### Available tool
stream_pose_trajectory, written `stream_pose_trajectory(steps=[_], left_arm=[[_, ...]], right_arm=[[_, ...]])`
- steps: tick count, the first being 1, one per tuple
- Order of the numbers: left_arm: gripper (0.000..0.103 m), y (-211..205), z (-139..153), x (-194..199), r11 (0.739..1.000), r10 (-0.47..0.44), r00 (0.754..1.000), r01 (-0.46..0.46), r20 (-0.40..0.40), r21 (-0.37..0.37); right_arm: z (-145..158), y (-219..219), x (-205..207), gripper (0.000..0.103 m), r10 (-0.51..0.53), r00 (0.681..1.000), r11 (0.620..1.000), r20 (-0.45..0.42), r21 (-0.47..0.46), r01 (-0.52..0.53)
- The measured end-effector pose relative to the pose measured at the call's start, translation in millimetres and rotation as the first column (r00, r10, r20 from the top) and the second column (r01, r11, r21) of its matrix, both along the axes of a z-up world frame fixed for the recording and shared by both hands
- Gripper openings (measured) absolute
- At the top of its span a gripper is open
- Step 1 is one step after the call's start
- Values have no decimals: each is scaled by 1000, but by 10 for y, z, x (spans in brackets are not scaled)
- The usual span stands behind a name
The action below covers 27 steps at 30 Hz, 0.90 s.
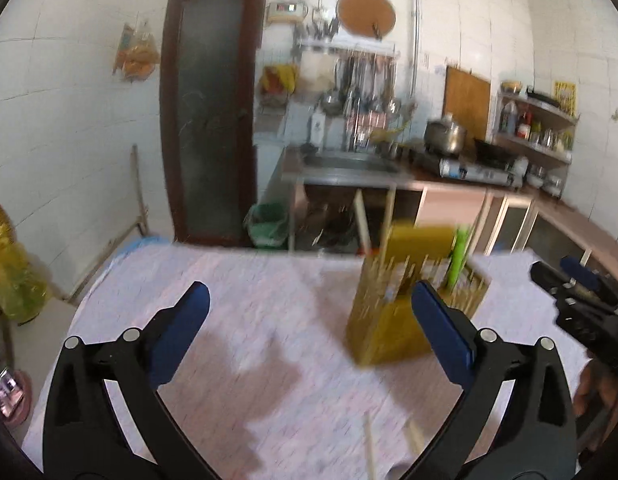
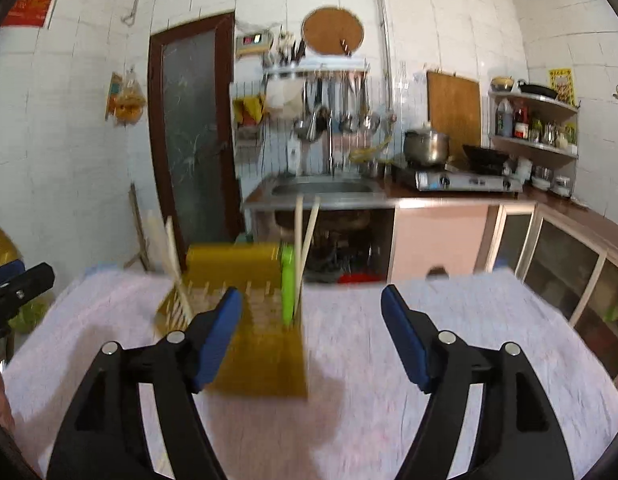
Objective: Organize utensils
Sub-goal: 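Bring both open tools back to the remaining utensils on the cloth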
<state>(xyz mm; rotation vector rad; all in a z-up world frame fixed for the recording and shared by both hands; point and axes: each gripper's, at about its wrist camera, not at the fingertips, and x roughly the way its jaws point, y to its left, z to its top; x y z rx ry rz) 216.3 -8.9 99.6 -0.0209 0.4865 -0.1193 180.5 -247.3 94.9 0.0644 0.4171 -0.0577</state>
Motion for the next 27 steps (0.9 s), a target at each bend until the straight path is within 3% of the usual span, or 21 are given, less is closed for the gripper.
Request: stream_pose_trajectory(steps=[4,11,16,23,27], left_arm=[[98,104,-437,-95,1000,20,993,-19,-116,16],[98,151,-1222,-183,997,29,957,-5,-289,83],[98,186,-1477,-144,997,25,937,1,-349,74],[98,226,-1596,-54,999,26,907,-4,-419,52],[98,216,-1616,-59,998,31,907,-6,-421,61]], right_arm=[[-433,142,-163,72,25,991,999,-129,25,-22],[-1053,371,-258,72,71,954,997,-292,26,-66],[-1230,465,-208,72,83,930,996,-359,40,-74],[-1326,578,-189,72,90,916,996,-392,25,-87],[-1358,676,-183,72,96,909,995,-405,16,-98]])
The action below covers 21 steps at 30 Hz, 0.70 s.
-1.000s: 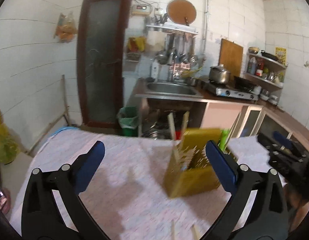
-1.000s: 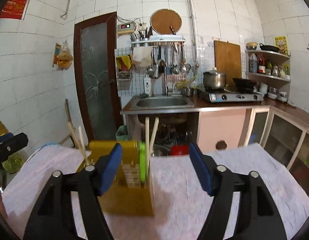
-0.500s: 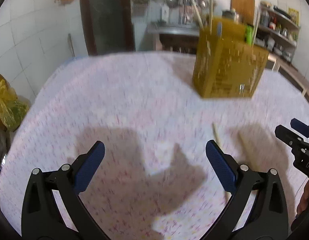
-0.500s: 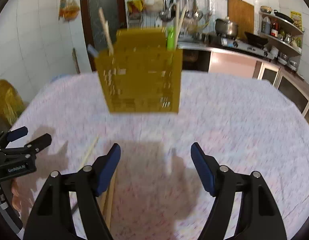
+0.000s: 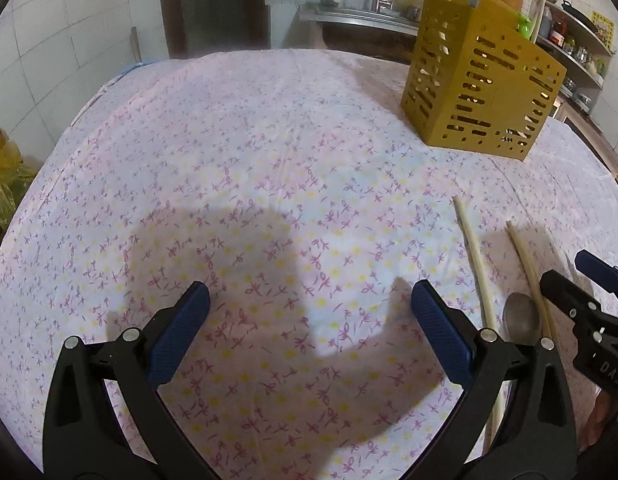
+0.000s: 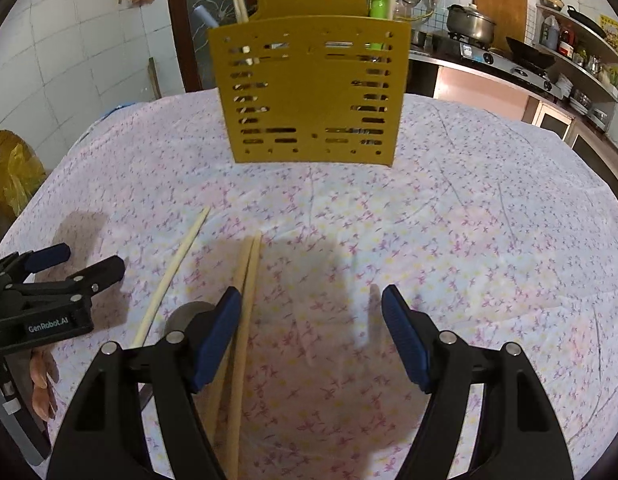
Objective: Organize utensils
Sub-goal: 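Bring both open tools back to the remaining utensils on the cloth, then grasp a wooden chopstick with the right tool while the left tool grasps another chopstick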
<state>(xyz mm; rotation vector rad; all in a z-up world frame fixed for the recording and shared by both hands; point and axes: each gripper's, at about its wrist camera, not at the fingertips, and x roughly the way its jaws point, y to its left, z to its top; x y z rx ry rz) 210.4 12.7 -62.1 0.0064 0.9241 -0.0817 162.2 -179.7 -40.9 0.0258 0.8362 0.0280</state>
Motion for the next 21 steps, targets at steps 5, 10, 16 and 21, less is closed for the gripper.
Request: stream_pose_trajectory(steps=[5,10,16,21], left_arm=[[98,-3,-24,3,1000,-1,1000,1,-6,13],[98,-35,-33,20,999,0,1000,1,-11,32],[99,-41,-36,19,999,0,1000,1,-12,43],[99,-41,-40,16,999,0,1000,1,-12,48]], right_arm=[[-4,35,-13,72,-9,1000,1000,1,-24,9],[-11,84,49,71,-19,1000,1000,-9,-16,18],[-54,171,98,60,-3,1000,1000,-27,-23,2],[26,73,40,60,-21,1000,1000,-2,18,21]])
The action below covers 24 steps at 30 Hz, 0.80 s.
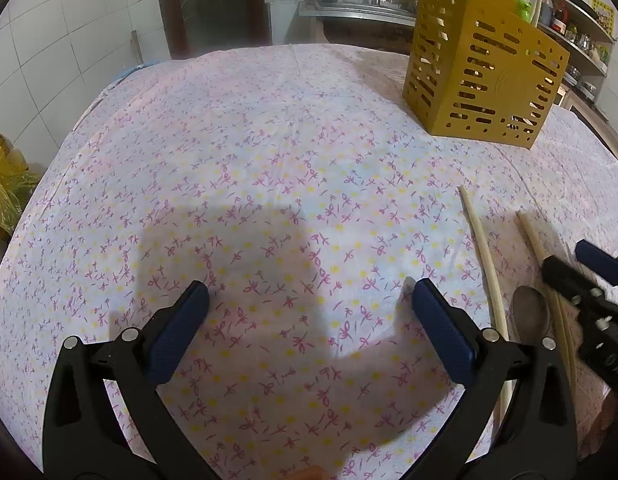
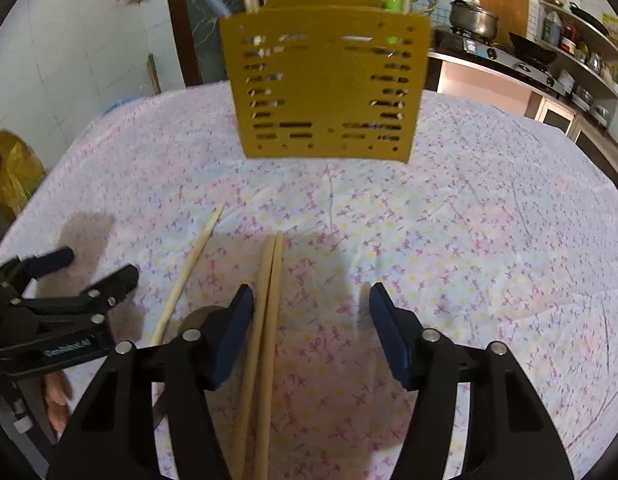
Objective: Organize utensils
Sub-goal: 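Grasp a wooden chopstick with the right tool while the left tool grasps another chopstick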
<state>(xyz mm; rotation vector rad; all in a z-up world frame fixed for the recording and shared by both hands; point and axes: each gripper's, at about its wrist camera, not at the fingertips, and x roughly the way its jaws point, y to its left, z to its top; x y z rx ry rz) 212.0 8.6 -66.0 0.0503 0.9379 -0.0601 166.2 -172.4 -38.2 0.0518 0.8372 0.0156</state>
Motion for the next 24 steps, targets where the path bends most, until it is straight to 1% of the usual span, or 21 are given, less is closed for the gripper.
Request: stream_pose_trajectory(steps=[3,11,14,15,16,18,19,21,22,23,24], left_arm=[[99,-2,0,3,1000,0,1000,0,0,3],[99,-2,-1,1,1000,0,1000,0,-1,0],[99,5,-1,0,1000,0,1000,0,-1,-3],[99,7,0,0,1000,0,1000,0,-1,-4],[99,7,0,0,1000,0,1000,0,-1,-6],[99,7,2,0,1000,0,1000,0,-1,-7],[99,9,3,0,1000,0,1000,0,-1,-10],[99,10,1,0,1000,0,1000,0,-1,-13],[99,5,0,4,1000,0,1000,0,-2,-11],[99,-3,0,6,1000,0,1000,0,-2,-7],[99,-4,2,8,1000,0,1000,0,-2,-5]], right_arm=[[33,-4,-18,60,0,1000,1000,9,-22,1],[-74,0,-10,60,15,1000,1000,-27,-19,-16],[-101,42,16,59,12,999,999,-30,-41,-13],[-101,63,34,54,13,999,999,-31,-45,-15],[-100,84,56,52,16,999,999,-32,-50,-18],[-94,125,97,39,21,999,998,-36,-58,-23],[-93,143,113,35,23,999,998,-38,-57,-25],[-87,160,134,21,26,999,998,-40,-50,-28],[-84,167,141,19,26,999,998,-39,-48,-28],[-81,164,136,12,26,999,999,-38,-46,-28],[-77,156,135,8,27,999,999,-35,-40,-28]])
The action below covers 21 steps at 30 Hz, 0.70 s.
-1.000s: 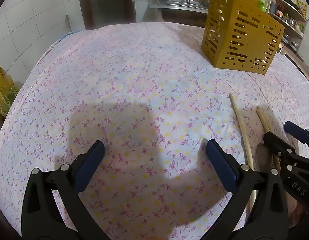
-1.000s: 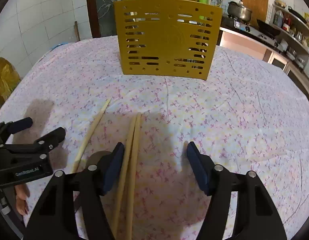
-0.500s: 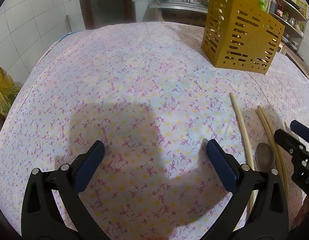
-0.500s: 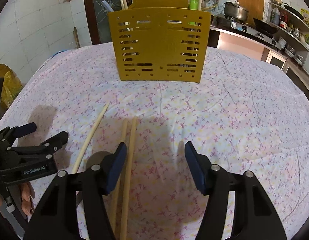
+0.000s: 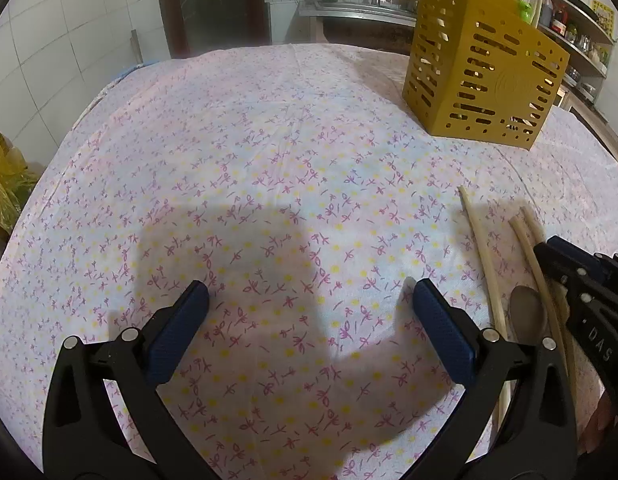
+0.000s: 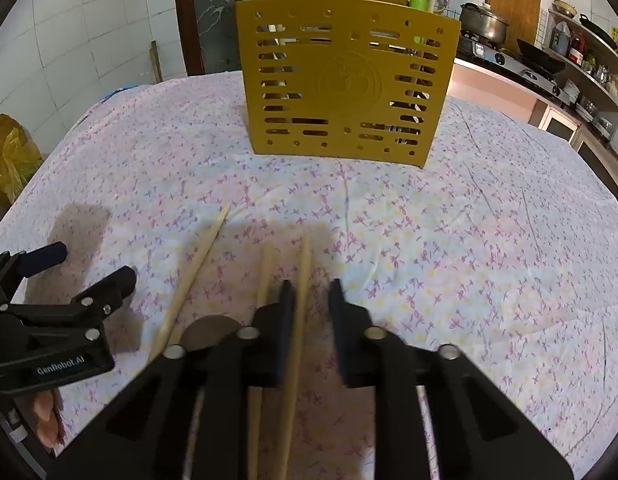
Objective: Organize utensils
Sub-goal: 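Grasp a wooden chopstick with the right tool while the left tool grasps another chopstick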
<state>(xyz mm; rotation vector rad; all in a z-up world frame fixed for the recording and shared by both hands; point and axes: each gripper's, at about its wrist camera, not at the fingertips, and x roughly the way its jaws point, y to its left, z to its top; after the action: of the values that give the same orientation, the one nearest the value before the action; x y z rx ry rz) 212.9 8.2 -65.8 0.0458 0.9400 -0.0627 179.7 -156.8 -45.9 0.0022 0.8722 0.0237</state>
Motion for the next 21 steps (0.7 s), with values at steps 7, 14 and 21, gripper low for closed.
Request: stream_pose_trajectory(steps=[7,14,21], left_arm=[[98,-40,92,-23,999,-9,1000,9,10,-45],[98,-468,202,-29,995,-91,996,91,13,-43],[79,-704,76,52,992,-123,992,123,-17,-19]], right_arm=[[31,-412,-75,6,-30,1000,999,0,37,30],[3,-814,-152,6,-83,997,995,-4,52,83],[-23,-921,-158,7,-92,996,994,-5,65,92]])
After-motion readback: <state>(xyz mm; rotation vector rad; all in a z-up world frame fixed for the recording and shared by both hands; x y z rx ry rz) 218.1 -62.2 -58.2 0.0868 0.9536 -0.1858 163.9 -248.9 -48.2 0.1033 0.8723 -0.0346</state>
